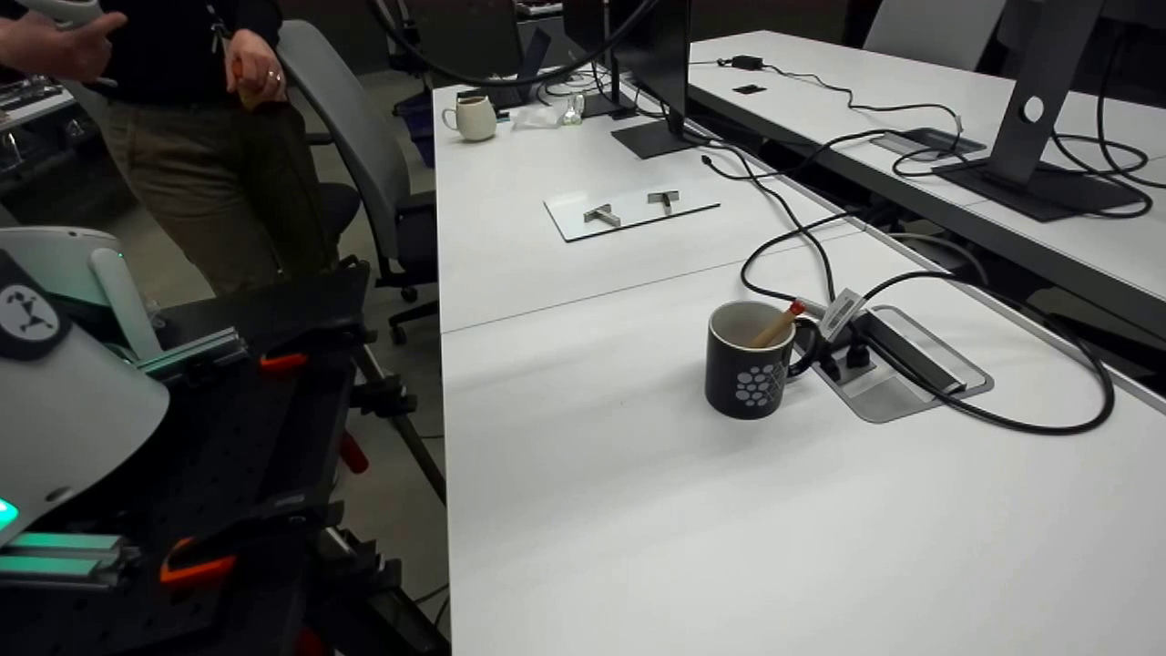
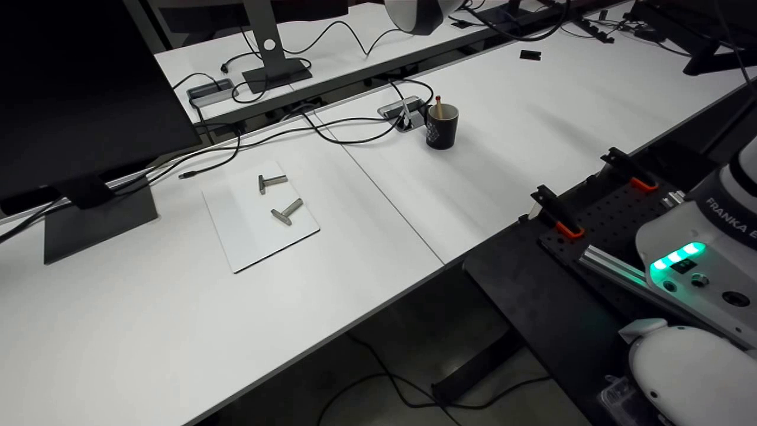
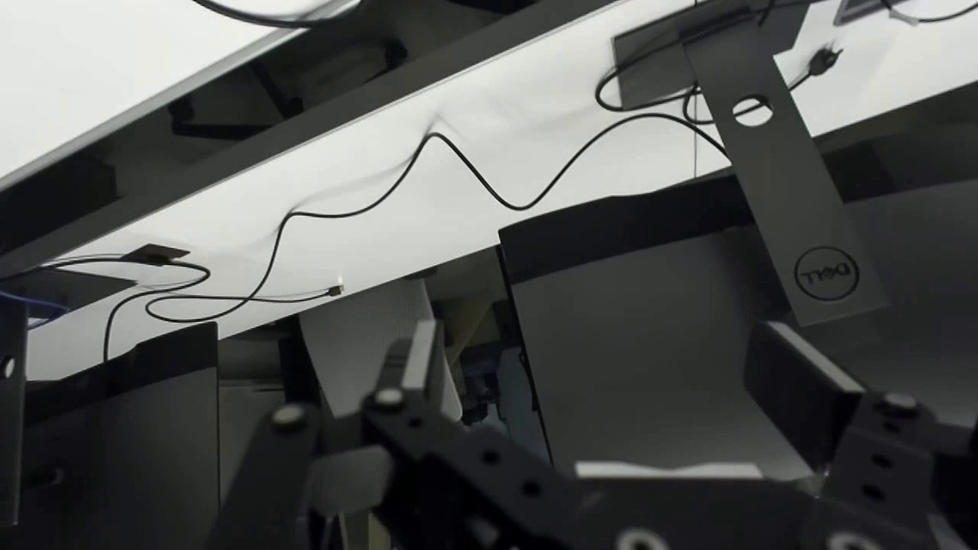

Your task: Put the marker inside the mug.

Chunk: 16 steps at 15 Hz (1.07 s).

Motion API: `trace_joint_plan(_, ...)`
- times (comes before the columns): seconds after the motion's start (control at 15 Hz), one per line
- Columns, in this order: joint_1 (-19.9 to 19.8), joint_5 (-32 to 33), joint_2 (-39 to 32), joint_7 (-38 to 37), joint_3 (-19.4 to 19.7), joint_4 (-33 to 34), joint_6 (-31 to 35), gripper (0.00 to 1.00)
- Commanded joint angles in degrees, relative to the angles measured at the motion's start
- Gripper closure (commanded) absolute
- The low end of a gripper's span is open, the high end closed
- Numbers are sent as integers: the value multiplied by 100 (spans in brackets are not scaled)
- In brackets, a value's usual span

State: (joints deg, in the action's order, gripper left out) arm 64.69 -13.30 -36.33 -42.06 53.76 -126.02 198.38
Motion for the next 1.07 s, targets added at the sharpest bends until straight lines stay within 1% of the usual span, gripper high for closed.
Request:
trace_joint_plan(0.0, 100, 183, 108, -218, 76, -160, -8, 0)
trace_joint_plan(0.07, -187, -550, 313, 625, -425, -502, -31, 0)
trace_joint_plan(0.13, -460, -571, 413, 684, -733, -840, 120, 0)
trace_joint_plan(0.2, -575, -837, 336, 818, -878, -950, -95, 0)
trace_joint_plan(0.33, -1187, -1112, 261, 991, -1475, -1288, -107, 0)
trace_joint_plan(0.47, -1979, -1212, 232, 1145, -2159, -1528, 154, 0)
trace_joint_plan(0.53, -1922, -784, 102, 703, -1954, -1556, -35, 0)
trace_joint_plan(0.6, -2206, -725, 99, 772, -2139, -1628, -26, 0)
trace_joint_plan(0.67, -2377, -641, 99, 821, -2202, -1677, -45, 0)
trace_joint_plan(0.73, -2428, -583, 111, 841, -2168, -1655, -50, 0)
trace_joint_plan(0.93, -2387, -499, 103, 867, -1960, -1555, -48, 0)
trace_joint_plan(1.0, -2315, -510, 124, 846, -1874, -1500, -48, 0)
